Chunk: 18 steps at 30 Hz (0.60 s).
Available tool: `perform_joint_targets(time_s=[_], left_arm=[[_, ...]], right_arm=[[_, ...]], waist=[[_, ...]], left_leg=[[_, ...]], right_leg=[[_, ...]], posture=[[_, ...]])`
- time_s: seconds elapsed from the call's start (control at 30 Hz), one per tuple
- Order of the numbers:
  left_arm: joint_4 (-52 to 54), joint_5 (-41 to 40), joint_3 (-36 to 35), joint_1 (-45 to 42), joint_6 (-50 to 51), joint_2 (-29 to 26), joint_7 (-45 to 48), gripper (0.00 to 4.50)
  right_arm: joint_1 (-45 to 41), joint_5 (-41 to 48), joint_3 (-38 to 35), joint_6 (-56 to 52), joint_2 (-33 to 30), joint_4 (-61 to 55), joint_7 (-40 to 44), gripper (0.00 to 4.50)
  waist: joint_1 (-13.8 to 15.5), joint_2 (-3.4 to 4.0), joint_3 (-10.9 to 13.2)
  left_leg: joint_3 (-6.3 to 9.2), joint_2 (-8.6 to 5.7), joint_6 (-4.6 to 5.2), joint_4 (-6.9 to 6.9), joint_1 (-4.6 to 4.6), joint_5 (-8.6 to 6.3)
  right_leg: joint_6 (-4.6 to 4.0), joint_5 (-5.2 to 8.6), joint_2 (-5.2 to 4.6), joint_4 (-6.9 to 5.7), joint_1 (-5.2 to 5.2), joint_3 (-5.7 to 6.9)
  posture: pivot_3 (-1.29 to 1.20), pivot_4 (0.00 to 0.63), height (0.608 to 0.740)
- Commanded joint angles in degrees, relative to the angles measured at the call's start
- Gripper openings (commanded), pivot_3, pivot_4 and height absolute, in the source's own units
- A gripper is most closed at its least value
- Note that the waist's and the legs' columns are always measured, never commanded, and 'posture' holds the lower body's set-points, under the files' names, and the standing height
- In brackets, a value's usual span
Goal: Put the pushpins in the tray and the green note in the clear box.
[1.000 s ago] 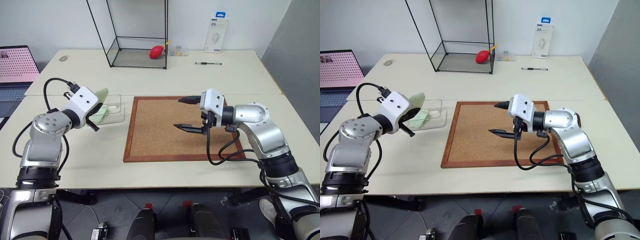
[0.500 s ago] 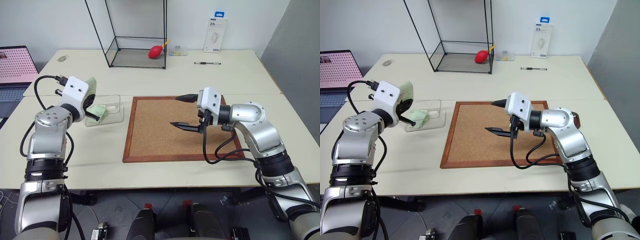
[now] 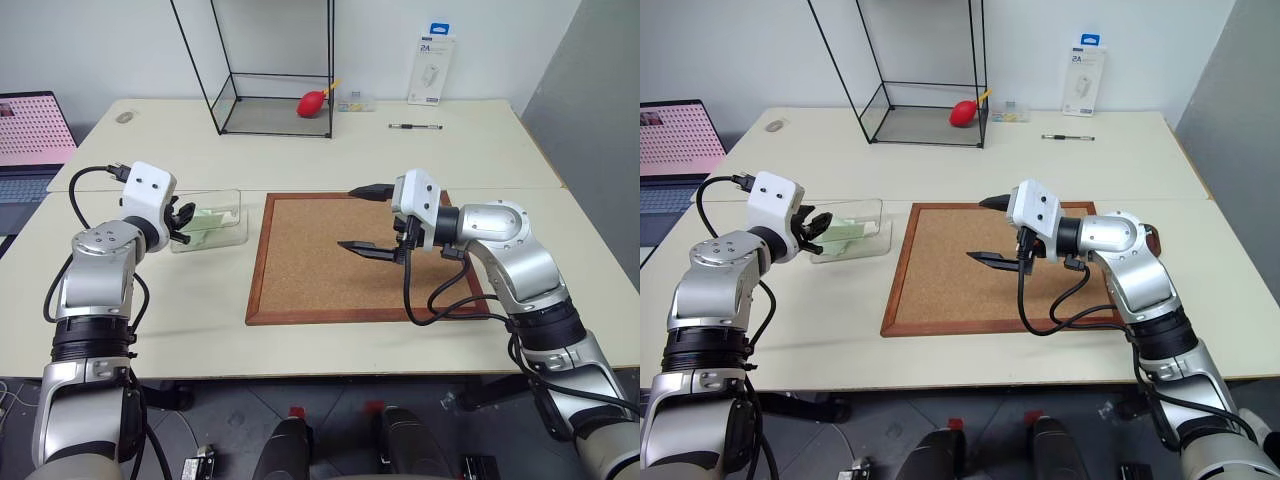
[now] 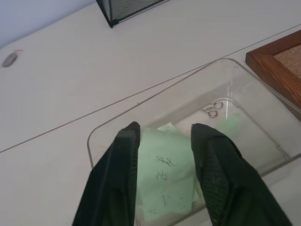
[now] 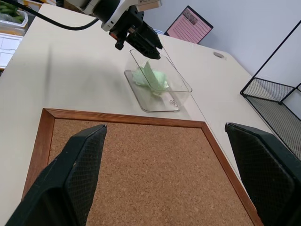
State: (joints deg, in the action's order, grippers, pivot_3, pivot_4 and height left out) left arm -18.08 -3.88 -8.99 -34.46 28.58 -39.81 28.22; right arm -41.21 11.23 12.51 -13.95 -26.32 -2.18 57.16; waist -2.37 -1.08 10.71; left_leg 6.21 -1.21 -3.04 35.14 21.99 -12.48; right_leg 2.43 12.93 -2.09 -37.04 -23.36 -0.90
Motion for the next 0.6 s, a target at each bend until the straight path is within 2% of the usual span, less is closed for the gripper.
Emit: perform_joint_targets(time_s=[0.03, 0.17, 0.37, 0.5, 0.6], left_arm=[[2.45, -0.67, -1.22, -1.18, 0.21, -0.35, -0.54, 2.74], [5.50, -2.04, -2.32, -0.94, -0.84, -0.07, -0.58, 3.54], [18.13, -8.25, -4.14, 3.43, -1.99, 2.58, 2.76, 3.54], [25.04, -9.52, -1.66, 7.30, -1.79, 3.86, 4.35, 3.54], [27.55, -12.32, -0.12, 9.68, -1.73, 5.54, 7.47, 3.54]], right_arm=[[-1.29, -0.05, -0.89, 0.73, 0.08, -1.05, -0.65, 4.27], [-0.89, 0.05, -1.39, 0.17, -0.13, -1.47, -0.91, 4.27], [5.96, 2.45, -6.51, -6.17, 0.59, -6.09, -8.00, 4.27], [13.55, 3.46, -10.96, -9.48, 2.39, -8.85, -15.23, 4.27], [19.36, 2.85, -13.51, -7.83, 3.31, -9.16, -18.75, 4.27]], waist=[[0.00, 0.00, 0.00], [0.00, 0.00, 0.00], [0.34, -0.02, -0.01], [0.56, -0.02, 0.00], [0.65, -0.02, -0.01]], left_leg=[[0.00, 0.00, 0.00, 0.00, 0.00, 0.00], [0.00, 0.00, 0.00, 0.00, 0.00, 0.00], [0.01, 0.00, -0.01, -0.01, 0.03, 0.00], [-0.03, -0.05, -0.02, -0.04, 0.06, -0.01], [-0.05, -0.05, -0.02, -0.03, 0.07, -0.01]], right_leg=[[0.00, 0.00, 0.00, 0.00, 0.00, 0.00], [0.00, 0.00, 0.00, 0.00, 0.00, 0.00], [0.00, 0.00, -0.04, 0.03, -0.01, 0.00], [-0.01, 0.00, -0.12, 0.06, -0.03, -0.05], [-0.01, 0.00, -0.12, 0.05, -0.04, -0.06]], posture=[[0.00, 0.150, 0.740], [0.00, 0.150, 0.740], [0.00, 0.150, 0.740], [0.00, 0.150, 0.740], [0.00, 0.150, 0.740]])
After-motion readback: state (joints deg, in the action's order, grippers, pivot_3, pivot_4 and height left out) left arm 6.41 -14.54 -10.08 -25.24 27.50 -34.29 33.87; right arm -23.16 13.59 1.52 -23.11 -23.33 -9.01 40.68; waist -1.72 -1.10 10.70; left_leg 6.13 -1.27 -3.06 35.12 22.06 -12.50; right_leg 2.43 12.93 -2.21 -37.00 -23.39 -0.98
